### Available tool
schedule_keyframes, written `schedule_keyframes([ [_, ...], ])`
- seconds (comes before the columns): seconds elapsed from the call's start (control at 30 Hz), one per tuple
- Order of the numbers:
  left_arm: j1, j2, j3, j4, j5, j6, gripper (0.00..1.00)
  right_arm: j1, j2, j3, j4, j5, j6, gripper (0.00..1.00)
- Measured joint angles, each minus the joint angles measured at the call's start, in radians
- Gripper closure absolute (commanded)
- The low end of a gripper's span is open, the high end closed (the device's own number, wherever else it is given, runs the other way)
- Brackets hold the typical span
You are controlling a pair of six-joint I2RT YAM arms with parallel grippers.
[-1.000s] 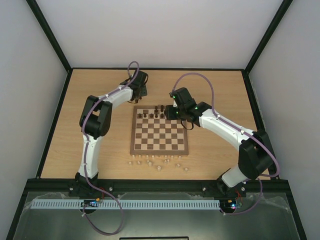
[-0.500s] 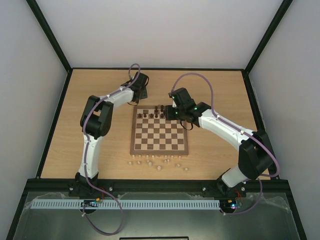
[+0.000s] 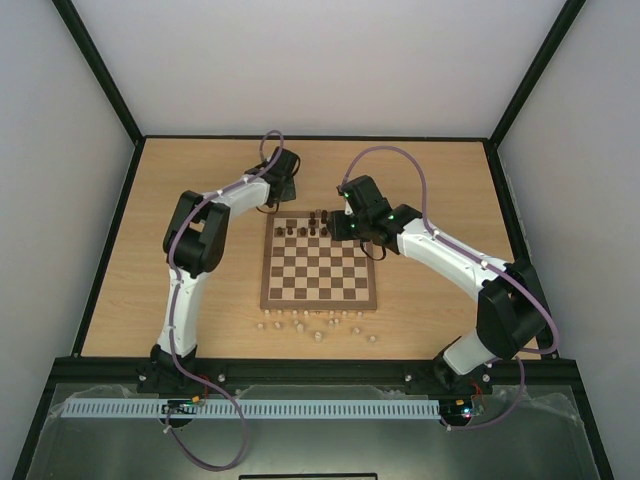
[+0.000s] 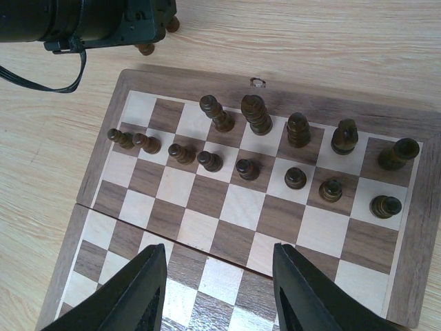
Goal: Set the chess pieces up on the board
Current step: Pick up the chess piece at the center of the board, then place the chess piece on the chessboard.
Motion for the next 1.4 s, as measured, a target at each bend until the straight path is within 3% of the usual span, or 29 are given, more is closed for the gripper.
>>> schedule_keyframes([
  [0.5, -0.004, -0.016, 0.001, -0.028, -0.012, 0.010, 0.90, 0.006, 0.000, 0.000, 0.000, 0.000, 0.000, 0.58],
  [0.83, -0.032, -0.141, -0.001, -0.047, -0.008, 0.026, 0.90, 0.006, -0.001, 0.000, 0.000, 0.005, 0.000, 0.58],
  [1.1, -0.112, -0.277, -0.139, -0.048, 0.006, 0.025, 0.89, 0.006, -0.021, 0.000, 0.000, 0.017, 0.000, 0.57],
  [1.4, -0.202, -0.304, -0.221, -0.053, 0.028, 0.021, 0.89, 0.006, -0.046, 0.000, -0.001, 0.037, -0.001, 0.57],
])
